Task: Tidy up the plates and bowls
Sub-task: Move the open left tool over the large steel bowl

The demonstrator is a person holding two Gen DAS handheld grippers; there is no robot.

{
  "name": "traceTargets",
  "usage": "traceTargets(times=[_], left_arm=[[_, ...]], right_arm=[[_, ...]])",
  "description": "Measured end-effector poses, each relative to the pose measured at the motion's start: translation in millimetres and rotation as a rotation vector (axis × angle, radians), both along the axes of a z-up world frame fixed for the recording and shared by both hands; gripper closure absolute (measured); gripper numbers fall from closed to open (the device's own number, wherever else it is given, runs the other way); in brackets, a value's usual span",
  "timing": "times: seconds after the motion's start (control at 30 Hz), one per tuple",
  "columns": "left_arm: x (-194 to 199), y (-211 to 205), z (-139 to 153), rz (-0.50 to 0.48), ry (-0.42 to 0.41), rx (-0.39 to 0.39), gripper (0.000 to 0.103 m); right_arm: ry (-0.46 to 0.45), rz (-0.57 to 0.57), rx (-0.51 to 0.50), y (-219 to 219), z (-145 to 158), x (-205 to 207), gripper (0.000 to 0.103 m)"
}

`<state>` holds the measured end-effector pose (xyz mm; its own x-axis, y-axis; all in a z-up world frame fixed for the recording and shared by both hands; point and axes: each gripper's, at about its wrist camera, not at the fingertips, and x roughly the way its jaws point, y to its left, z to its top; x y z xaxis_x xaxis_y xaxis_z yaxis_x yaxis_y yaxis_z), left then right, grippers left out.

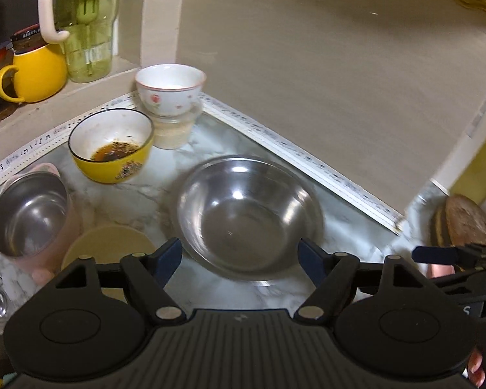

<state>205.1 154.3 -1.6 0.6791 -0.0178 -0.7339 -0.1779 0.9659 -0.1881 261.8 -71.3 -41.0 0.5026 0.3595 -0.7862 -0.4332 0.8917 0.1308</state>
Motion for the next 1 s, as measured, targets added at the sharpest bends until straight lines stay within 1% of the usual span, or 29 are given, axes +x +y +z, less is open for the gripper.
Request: traceTargets(times=[0.1, 0.17, 0.27, 0.33, 0.4, 0.5, 0.53, 0.57, 0.6, 0.63, 0.67, 0.7, 0.73, 0.77, 0.8, 0.83, 0.9, 0.93, 0.97, 1.0], left_arm=[[22.6, 12.2, -6.1, 0.023, 0.031, 0.018, 0.025], [41.6, 22.5, -13.2, 0.056, 0.059, 0.023, 0.025], [67.1, 40.8, -28.2, 0.110, 0.110, -0.023, 0.025], [80.7, 49.7, -37.3, 0.139, 0.131, -0.043, 0.025], [91.7, 52.5, -45.1, 0.138, 0.143, -0.045, 0.025], [102.5, 52.6, -57.3, 0.134, 0.164, -0.048, 0.026], [105.2, 52.7, -60.8, 0.130, 0.168, -0.047, 0.033], [107.9, 52.4, -64.3, 0.125, 0.178, -0.049, 0.037], [110.4, 52.9, -68.6, 0.121, 0.192, -0.057, 0.043], [112.8, 53.3, -71.7, 0.121, 0.200, -0.063, 0.047], [114.7, 54.6, -73.3, 0.120, 0.205, -0.070, 0.048], [115.3, 55.2, -75.4, 0.120, 0.210, -0.073, 0.052], [115.5, 55.8, -77.2, 0.121, 0.213, -0.075, 0.057], [116.2, 56.0, -78.3, 0.120, 0.218, -0.078, 0.061], [116.5, 56.7, -80.5, 0.118, 0.227, -0.087, 0.067], [118.2, 57.3, -82.9, 0.117, 0.235, -0.096, 0.070], [118.6, 58.4, -84.8, 0.117, 0.238, -0.102, 0.072], [117.8, 59.0, -85.1, 0.123, 0.236, -0.104, 0.075], [116.8, 60.0, -85.7, 0.132, 0.234, -0.114, 0.078], [115.9, 61.0, -86.5, 0.141, 0.235, -0.123, 0.084]], right_arm=[[0.019, -0.023, 0.004, 6.5, -5.7, 16.7, 0.000], [0.024, -0.036, 0.004, 11.9, -9.7, 26.6, 0.002], [0.044, -0.027, -0.024, 26.5, -17.5, 41.0, 0.010], [0.061, -0.027, -0.034, 35.3, -23.1, 50.5, 0.019], [0.084, -0.035, -0.037, 41.8, -28.8, 59.6, 0.024], [0.111, -0.040, -0.047, 49.1, -37.1, 70.7, 0.029], [0.115, -0.041, -0.053, 51.1, -39.7, 73.5, 0.033], [0.120, -0.042, -0.058, 52.8, -42.4, 76.3, 0.038], [0.127, -0.040, -0.062, 54.6, -44.7, 79.1, 0.040], [0.133, -0.038, -0.065, 55.9, -46.7, 81.3, 0.043], [0.135, -0.038, -0.070, 56.7, -48.2, 83.2, 0.044], [0.136, -0.038, -0.074, 57.2, -50.0, 84.6, 0.047], [0.140, -0.035, -0.074, 57.9, -51.3, 86.1, 0.054], [0.145, -0.036, -0.076, 57.8, -52.7, 87.7, 0.058], [0.151, -0.039, -0.077, 57.8, -54.3, 89.2, 0.060], [0.156, -0.041, -0.075, 57.4, -55.6, 90.9, 0.065], [0.162, -0.043, -0.074, 57.5, -56.7, 92.6, 0.071], [0.161, -0.042, -0.073, 57.7, -56.8, 92.9, 0.075], [0.158, -0.042, -0.072, 57.5, -56.6, 92.6, 0.079], [0.158, -0.041, -0.069, 57.5, -56.5, 92.5, 0.081]])
